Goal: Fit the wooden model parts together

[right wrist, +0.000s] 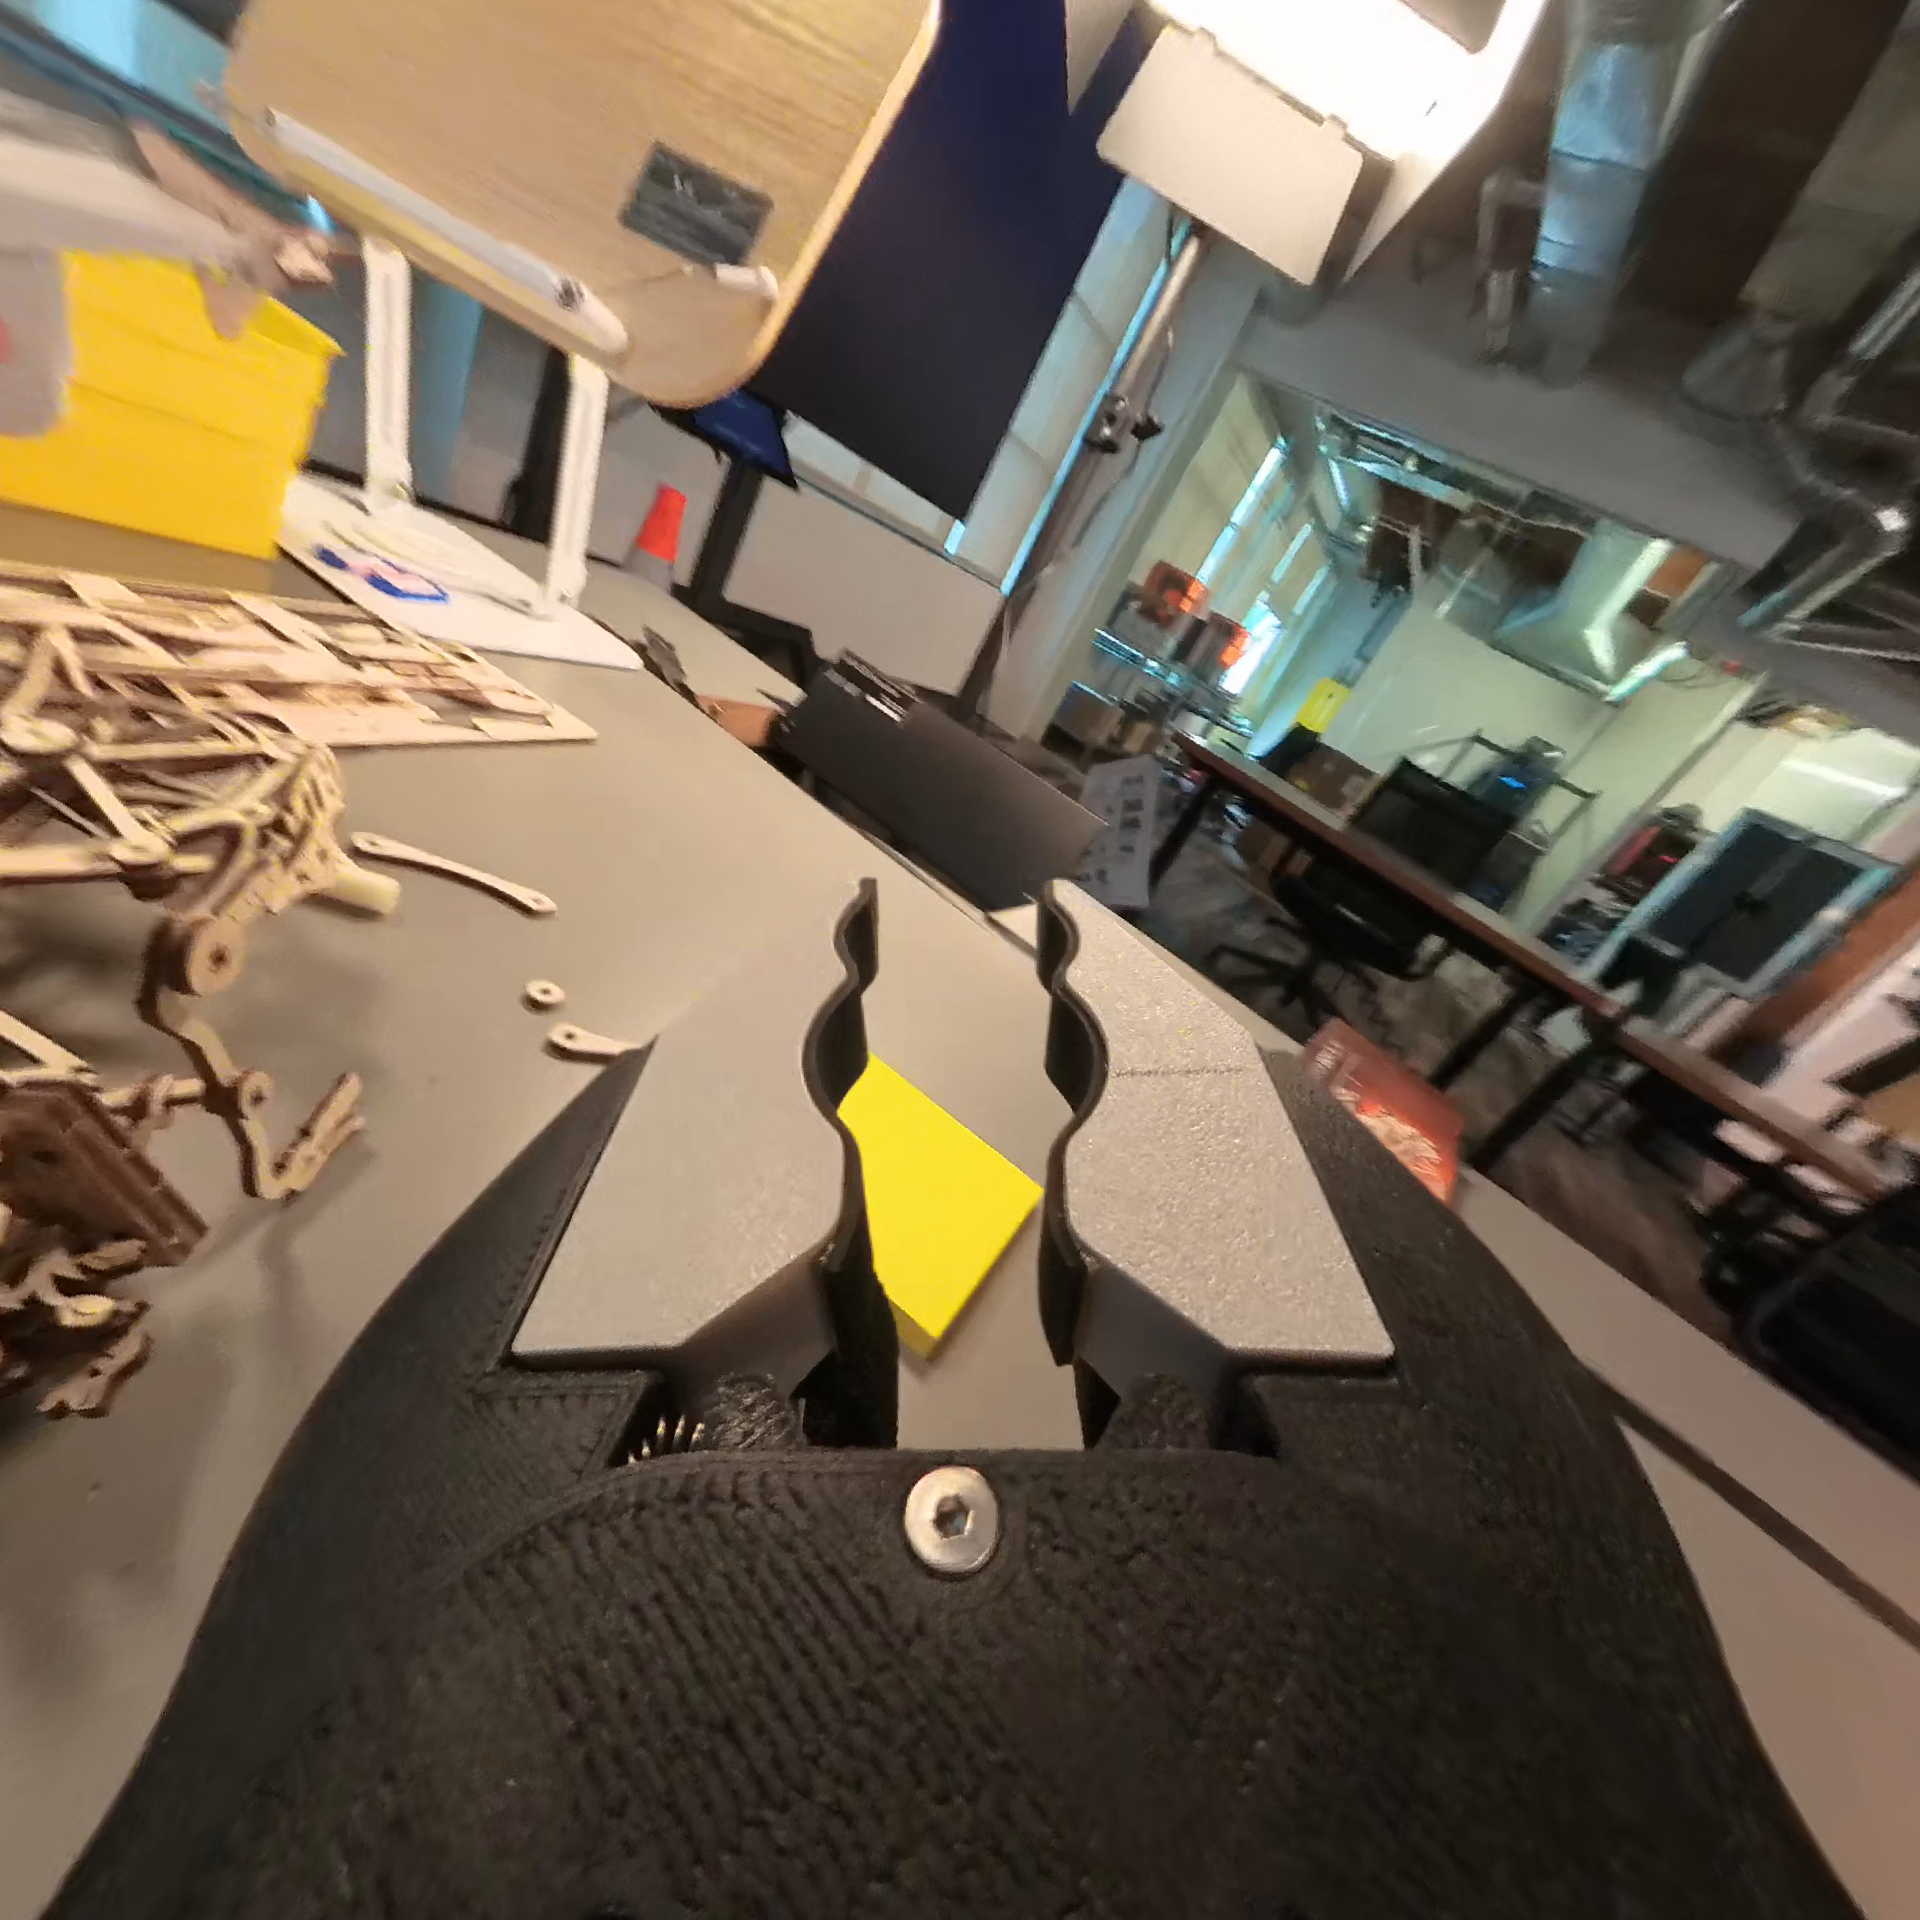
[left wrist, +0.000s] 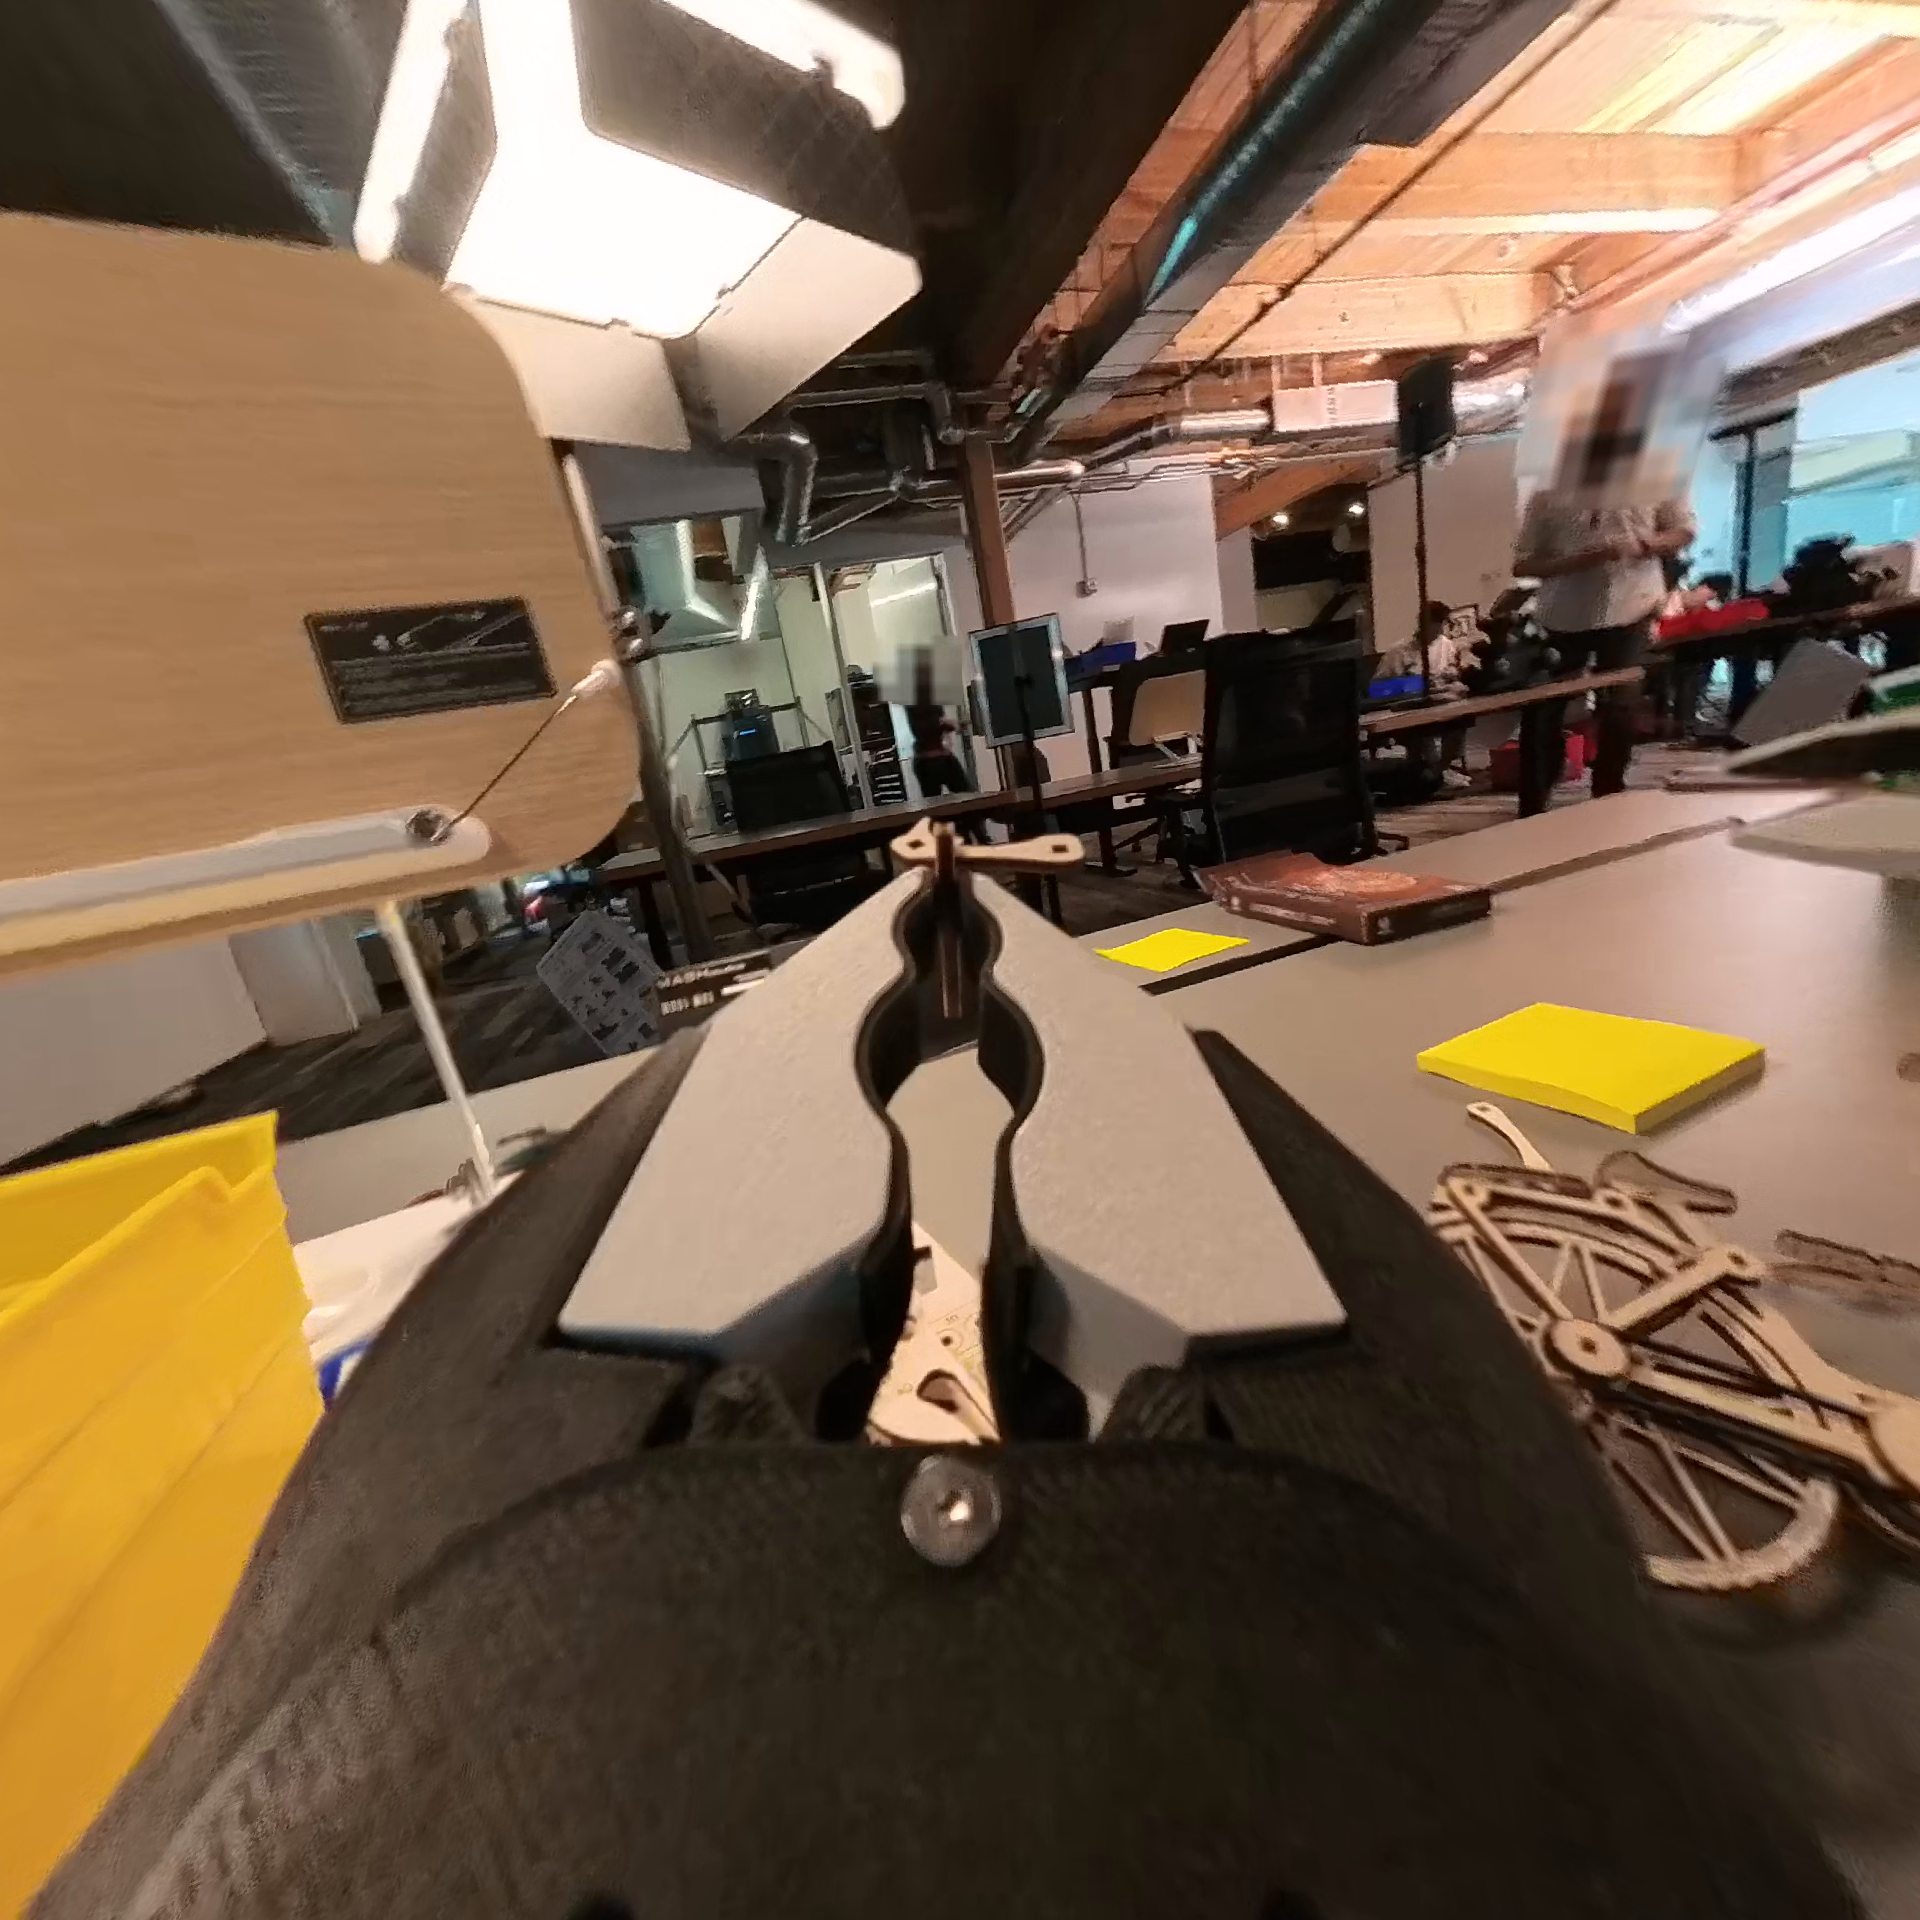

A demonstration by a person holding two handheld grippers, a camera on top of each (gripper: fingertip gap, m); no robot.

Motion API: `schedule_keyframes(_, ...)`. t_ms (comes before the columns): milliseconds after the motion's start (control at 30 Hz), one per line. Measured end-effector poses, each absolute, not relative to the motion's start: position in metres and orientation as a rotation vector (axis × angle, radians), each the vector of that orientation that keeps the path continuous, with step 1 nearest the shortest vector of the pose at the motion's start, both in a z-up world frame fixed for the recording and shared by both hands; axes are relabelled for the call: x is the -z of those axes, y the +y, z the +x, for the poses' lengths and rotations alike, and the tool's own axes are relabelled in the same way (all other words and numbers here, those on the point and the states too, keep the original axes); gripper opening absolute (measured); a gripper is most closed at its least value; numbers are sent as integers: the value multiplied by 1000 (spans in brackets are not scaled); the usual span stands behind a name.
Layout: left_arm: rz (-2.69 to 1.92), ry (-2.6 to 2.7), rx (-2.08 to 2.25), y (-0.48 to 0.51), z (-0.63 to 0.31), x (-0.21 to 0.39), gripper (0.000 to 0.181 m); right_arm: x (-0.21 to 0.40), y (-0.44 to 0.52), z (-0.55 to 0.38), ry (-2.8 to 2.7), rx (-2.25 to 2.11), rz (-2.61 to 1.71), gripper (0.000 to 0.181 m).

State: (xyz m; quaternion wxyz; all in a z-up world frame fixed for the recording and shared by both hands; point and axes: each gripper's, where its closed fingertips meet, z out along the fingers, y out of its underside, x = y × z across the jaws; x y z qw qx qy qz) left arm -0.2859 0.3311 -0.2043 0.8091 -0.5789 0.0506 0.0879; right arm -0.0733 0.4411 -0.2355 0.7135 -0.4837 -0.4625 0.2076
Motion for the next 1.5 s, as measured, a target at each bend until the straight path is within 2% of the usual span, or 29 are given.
schedule_keyframes(167, -1219, 342, -249, 328, -254, 206, 1, 237, 440, -72, -1050, -327, -1039, 28)
schedule_keyframes(433, -1202, 360, -144, 320, -254, 204, 1, 238, 450, -70, -1036, -194, -1046, 29)
schedule_keyframes(533, -1191, 328, -212, 316, -276, 200, 0, 245, 449, -89, -1188, -283, -1122, 26)
schedule_keyframes(700, -1198, 349, -281, 317, -290, 201, 1, 228, 390, -175, -1753, -693, -1274, 19)
schedule_keyframes(900, -1201, 292, -246, 314, -299, 201, 1, 292, 356, -217, -2408, -530, -1399, 18)
schedule_keyframes(1200, -1202, 257, -223, 315, -304, 201, 1, 342, 346, -230, -2616, -462, -1517, 26)
schedule_keyframes(1400, -1205, 239, -210, 316, -307, 201, 0, 344, 349, -239, -2595, -390, -1491, 13)
schedule_keyframes(1433, -1206, 236, -208, 316, -307, 201, 1, 341, 353, -242, -2577, -364, -1431, 0)
schedule_keyframes(1500, -1206, 232, -201, 315, -307, 201, 0, 325, 360, -251, -2502, -353, -1334, 0)
